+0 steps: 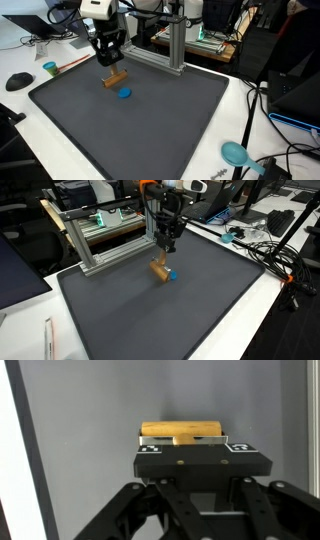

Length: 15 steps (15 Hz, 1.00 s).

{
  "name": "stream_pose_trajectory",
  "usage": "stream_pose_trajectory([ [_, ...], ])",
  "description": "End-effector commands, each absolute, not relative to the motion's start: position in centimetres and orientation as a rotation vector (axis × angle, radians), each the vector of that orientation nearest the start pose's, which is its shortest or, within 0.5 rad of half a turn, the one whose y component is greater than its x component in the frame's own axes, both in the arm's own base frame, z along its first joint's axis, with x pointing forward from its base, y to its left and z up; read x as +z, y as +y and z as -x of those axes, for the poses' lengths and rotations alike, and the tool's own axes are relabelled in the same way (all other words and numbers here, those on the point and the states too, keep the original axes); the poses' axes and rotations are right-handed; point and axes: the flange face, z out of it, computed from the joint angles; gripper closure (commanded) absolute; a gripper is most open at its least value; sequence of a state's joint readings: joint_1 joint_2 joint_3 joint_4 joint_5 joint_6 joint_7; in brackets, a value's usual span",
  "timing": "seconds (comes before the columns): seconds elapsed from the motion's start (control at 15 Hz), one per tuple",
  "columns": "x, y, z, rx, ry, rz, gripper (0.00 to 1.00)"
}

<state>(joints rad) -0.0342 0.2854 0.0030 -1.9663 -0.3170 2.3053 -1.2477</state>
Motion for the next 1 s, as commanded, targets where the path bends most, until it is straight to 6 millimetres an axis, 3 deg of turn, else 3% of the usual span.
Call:
stream_pose_trajectory([
  [0.0, 35.8, -1.2, -60.8, 0.106, -2.248, 2.539, 0.78],
  [0.93, 31.1, 0.3, -62.5, -0.005, -2.233, 2.452, 0.78],
])
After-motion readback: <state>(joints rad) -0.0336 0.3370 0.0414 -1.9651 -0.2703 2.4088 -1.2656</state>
